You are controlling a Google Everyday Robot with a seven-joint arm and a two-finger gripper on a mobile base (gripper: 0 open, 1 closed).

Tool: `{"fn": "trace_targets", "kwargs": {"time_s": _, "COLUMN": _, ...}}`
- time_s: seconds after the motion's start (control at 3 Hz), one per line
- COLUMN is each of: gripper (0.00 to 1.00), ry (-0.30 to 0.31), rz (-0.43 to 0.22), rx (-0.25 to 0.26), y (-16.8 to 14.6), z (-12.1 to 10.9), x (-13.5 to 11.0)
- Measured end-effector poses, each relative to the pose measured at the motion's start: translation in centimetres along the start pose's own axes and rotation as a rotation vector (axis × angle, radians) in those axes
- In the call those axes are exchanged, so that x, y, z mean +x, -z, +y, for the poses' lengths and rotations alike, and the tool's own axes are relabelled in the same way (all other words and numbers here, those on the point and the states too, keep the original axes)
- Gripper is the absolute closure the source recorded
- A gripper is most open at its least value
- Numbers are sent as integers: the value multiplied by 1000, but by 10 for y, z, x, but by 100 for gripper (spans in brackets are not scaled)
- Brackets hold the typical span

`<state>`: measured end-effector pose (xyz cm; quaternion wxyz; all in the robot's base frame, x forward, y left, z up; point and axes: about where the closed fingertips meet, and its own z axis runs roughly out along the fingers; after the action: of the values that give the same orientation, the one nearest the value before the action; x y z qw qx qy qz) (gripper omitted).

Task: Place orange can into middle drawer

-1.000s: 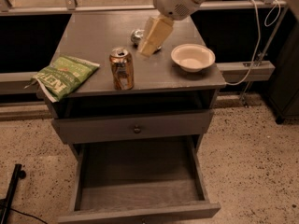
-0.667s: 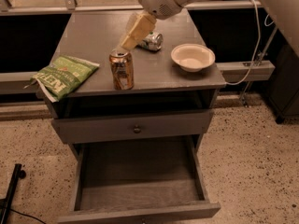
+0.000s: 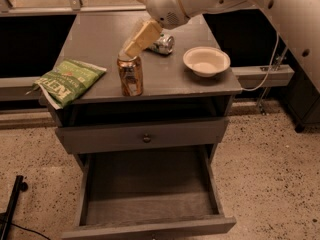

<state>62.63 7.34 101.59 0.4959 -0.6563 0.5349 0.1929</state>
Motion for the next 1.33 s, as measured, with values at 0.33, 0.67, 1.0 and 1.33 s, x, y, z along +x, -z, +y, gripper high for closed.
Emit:
{"fn": "trace_targets", "kwargs": {"time_s": 0.33, "gripper": 0, "ry": -228, "rz": -199, "rx": -68, "y": -26, "z": 36, "x": 29}}
{"fn": "trace_targets", "kwargs": {"time_s": 0.67, "gripper": 0, "ry": -366, "rz": -335, "rx": -74, "y": -50, "z": 59, "x": 36}}
{"fn": "trace_targets", "kwargs": {"time_s": 1.0, "gripper": 0, "ry": -433, "rz": -397, "rx": -40, "y": -68, "z": 65, "x": 42}}
{"fn": "trace_targets", "kwargs": {"time_s": 1.33, "gripper": 0, "ry": -439, "rz": -393, "rx": -29, "y": -67, "z": 63, "x": 46}}
